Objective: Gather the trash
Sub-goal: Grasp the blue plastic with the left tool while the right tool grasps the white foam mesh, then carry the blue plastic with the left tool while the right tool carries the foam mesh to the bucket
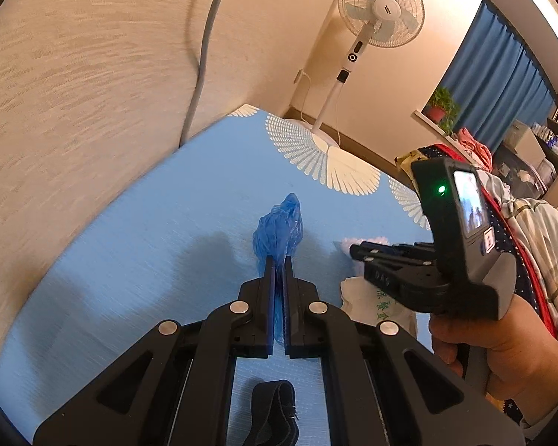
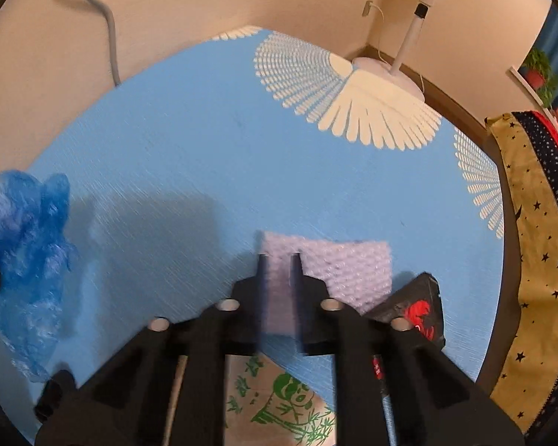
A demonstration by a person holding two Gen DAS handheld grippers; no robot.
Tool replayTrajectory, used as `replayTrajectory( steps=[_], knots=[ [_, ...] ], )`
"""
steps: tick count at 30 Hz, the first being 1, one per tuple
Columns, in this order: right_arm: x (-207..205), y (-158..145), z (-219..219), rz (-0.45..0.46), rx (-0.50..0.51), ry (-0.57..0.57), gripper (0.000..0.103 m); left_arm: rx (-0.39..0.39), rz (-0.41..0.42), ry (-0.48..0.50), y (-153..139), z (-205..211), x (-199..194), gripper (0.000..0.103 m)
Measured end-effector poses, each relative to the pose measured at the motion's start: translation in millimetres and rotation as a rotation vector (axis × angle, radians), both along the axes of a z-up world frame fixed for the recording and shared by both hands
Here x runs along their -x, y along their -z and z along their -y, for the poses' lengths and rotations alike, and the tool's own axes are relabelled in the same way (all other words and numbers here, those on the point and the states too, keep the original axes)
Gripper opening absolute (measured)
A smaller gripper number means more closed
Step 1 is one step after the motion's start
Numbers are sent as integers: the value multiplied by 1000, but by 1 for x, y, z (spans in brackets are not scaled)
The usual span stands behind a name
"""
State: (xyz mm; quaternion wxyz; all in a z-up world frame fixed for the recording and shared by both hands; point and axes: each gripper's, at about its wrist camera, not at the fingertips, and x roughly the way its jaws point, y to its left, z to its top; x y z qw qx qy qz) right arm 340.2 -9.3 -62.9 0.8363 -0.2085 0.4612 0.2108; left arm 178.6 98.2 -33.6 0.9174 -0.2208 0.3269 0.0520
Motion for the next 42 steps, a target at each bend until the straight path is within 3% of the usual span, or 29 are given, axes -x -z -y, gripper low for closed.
replayTrajectory(
  steps=[9,14,28,42],
  knots=[
    [28,-90,13,132,-305,-5,7,6,24,3,-12,-1,10,3],
    [60,-120,36,155,-402,7,7,-12,47,35,-24,7,19,3],
    [185,-159,122,297,-452,124,7,-87,99,152,-50,52,69,3],
    [269,-165,208,323,-504,273,7,-105,101,223,-47,86,116,3]
  ],
)
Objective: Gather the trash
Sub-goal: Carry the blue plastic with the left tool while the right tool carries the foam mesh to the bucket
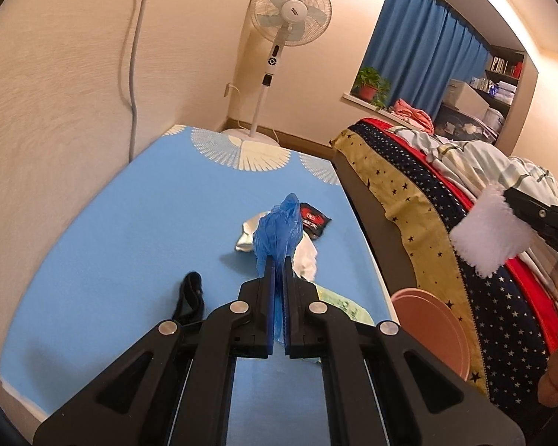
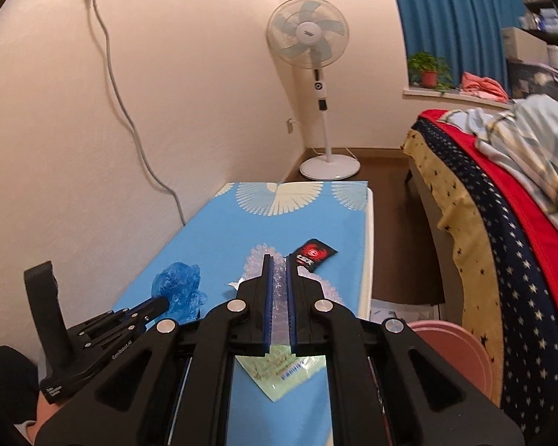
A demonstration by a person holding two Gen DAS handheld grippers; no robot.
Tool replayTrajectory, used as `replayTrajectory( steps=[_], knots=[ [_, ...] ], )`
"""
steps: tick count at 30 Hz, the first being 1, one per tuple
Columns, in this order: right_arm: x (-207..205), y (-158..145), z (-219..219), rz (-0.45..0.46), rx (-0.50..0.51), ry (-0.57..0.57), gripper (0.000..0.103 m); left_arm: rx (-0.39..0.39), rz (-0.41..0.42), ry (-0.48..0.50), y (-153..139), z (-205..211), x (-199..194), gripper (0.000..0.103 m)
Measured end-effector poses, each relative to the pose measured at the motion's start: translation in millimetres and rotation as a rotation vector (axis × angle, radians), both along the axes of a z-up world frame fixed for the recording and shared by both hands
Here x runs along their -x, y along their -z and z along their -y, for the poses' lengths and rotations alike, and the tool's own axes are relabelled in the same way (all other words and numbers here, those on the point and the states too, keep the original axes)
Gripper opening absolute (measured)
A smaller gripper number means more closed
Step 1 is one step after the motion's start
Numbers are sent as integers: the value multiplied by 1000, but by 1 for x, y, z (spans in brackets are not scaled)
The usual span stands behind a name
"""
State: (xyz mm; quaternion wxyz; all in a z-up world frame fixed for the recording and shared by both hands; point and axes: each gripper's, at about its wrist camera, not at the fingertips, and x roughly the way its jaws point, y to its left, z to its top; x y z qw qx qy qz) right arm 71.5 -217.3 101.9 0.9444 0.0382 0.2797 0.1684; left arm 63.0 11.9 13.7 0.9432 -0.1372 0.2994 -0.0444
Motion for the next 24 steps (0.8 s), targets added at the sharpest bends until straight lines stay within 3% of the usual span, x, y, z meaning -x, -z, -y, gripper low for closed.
replayTrajectory(
  steps=[11,24],
  knots=[
    [25,19,63,-6,-33,185,7,-14,-1,81,6,36,10,3],
    [38,41,97,4,-40,344,7,-25,6,149,9,75,4,3]
  ],
)
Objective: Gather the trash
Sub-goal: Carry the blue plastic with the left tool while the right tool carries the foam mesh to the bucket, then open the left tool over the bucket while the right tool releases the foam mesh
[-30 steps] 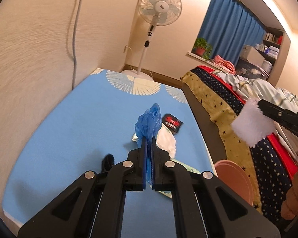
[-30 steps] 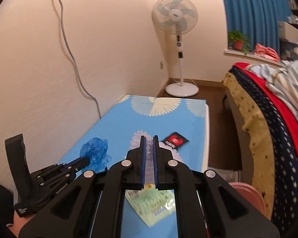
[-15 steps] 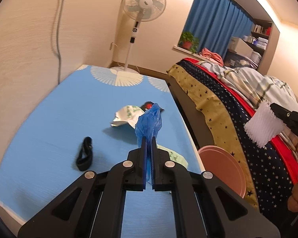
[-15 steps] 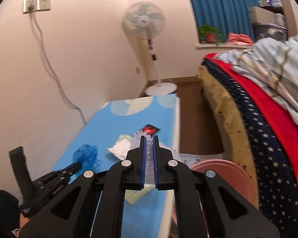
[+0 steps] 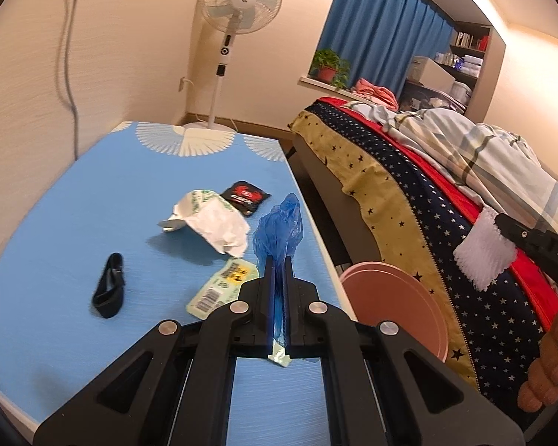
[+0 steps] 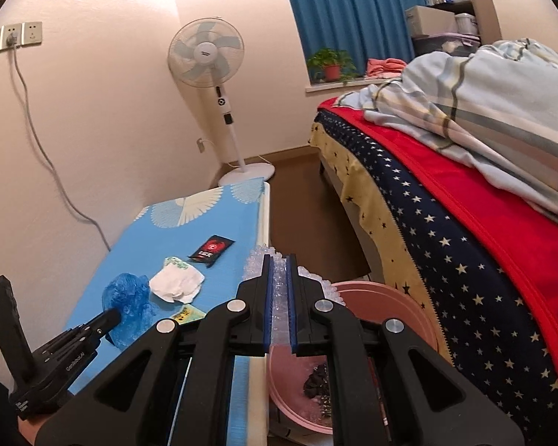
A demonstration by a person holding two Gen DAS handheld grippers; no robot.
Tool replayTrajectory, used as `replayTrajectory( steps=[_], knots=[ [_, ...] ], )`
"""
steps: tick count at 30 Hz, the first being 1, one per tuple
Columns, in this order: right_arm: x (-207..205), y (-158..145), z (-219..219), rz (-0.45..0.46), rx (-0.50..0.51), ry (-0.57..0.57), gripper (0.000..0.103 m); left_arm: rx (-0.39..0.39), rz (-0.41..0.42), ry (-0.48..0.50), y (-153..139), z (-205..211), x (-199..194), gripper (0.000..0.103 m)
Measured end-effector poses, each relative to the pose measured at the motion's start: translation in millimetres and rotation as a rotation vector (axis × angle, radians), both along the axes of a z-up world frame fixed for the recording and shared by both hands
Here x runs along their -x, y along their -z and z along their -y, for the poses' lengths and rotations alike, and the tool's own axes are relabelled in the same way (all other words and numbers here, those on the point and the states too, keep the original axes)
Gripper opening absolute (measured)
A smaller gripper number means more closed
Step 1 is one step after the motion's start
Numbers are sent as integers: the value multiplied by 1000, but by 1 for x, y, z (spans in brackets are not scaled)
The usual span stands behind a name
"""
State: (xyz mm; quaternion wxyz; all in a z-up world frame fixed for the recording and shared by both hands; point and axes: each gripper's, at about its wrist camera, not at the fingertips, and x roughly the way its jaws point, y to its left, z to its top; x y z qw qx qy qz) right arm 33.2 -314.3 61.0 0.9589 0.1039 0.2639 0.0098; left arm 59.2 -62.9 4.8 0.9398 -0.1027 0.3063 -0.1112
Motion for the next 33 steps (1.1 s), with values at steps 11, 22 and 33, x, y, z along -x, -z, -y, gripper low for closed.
replayTrajectory(
  steps=[11,22,33],
  knots=[
    [-2,11,23,-23,-8,92,7,22,-2,63,3,31,-8,3],
    [-3,24,39,-62,2,163,7,47,1,157,10,75,-17,3],
    [-13,40,55,-107,10,236,8,30,-6,299,31,124,-30,3]
  ],
)
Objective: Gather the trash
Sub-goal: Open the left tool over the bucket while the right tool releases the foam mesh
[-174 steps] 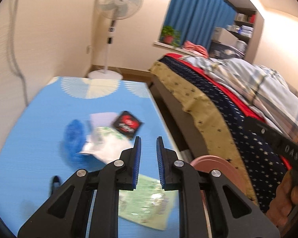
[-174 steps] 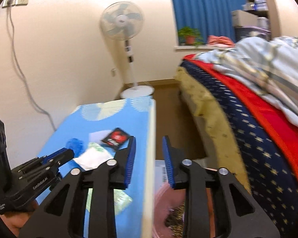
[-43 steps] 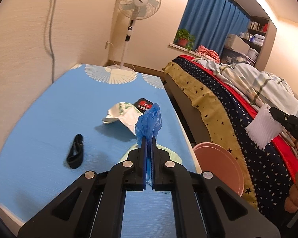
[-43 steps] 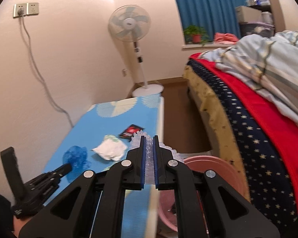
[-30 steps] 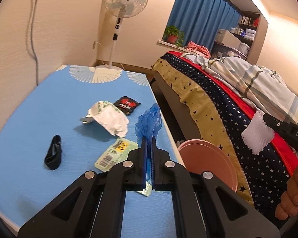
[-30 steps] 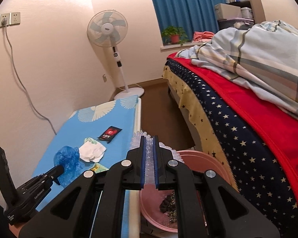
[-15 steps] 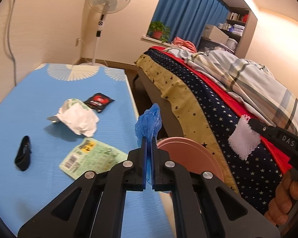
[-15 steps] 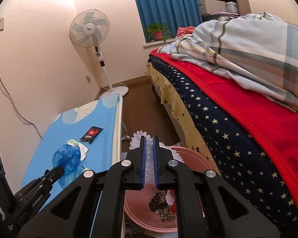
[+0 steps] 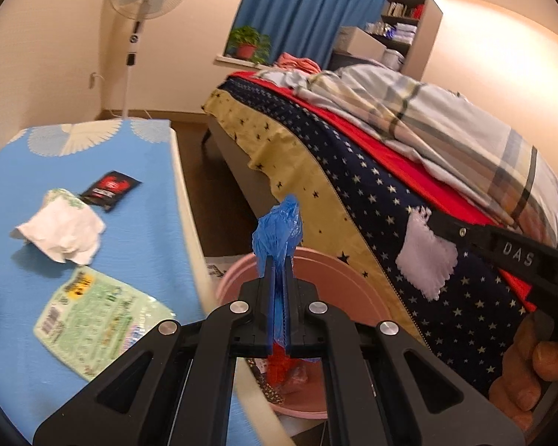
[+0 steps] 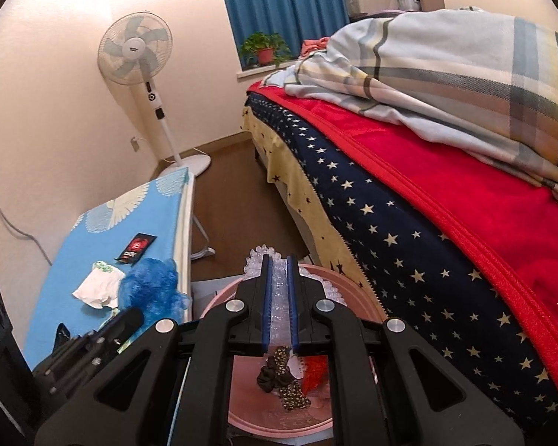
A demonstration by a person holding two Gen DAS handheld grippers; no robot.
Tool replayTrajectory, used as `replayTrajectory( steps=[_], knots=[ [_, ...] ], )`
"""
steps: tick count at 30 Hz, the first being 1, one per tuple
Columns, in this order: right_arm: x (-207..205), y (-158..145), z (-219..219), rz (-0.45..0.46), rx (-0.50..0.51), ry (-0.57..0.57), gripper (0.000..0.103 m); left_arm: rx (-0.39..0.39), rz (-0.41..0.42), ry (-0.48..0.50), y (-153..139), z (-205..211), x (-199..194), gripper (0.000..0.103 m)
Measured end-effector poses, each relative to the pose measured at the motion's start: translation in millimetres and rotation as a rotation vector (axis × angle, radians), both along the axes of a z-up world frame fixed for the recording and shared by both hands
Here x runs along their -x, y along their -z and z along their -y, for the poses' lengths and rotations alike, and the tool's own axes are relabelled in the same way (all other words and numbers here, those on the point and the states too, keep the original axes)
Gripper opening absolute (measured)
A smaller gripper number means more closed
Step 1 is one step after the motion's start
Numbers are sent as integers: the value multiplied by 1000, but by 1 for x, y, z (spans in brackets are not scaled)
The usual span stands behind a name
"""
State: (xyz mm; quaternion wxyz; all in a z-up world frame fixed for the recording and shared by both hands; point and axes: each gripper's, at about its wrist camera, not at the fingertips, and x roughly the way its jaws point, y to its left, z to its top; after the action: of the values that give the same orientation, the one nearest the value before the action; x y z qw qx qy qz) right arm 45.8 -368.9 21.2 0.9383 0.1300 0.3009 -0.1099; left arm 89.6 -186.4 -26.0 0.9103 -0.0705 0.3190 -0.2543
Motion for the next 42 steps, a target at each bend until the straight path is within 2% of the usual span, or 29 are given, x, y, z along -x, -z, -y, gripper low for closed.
replayTrajectory(
  steps=[15,21,23,24,25,27,42],
  knots=[
    [-16,10,11,-24,-1,55,9,-12,-64,39,28,24,-16,3],
    [-16,11,12,-27,-2,68,13,-18,-83,55,34,32,-20,3],
    [-17,13,12,-34,-8,73,19,-17,-97,63,36,34,-21,5],
    [-17,13,13,-36,-9,79,35,-20,-100,64,37,35,-21,10],
    [-17,13,13,-34,-8,87,46,-24,-101,63,37,34,-21,18],
    [-16,12,15,-28,-9,94,47,-23,-102,54,38,32,-22,23],
    [-5,2,10,2,-20,67,48,-18,-74,13,19,4,-10,23]
  ],
)
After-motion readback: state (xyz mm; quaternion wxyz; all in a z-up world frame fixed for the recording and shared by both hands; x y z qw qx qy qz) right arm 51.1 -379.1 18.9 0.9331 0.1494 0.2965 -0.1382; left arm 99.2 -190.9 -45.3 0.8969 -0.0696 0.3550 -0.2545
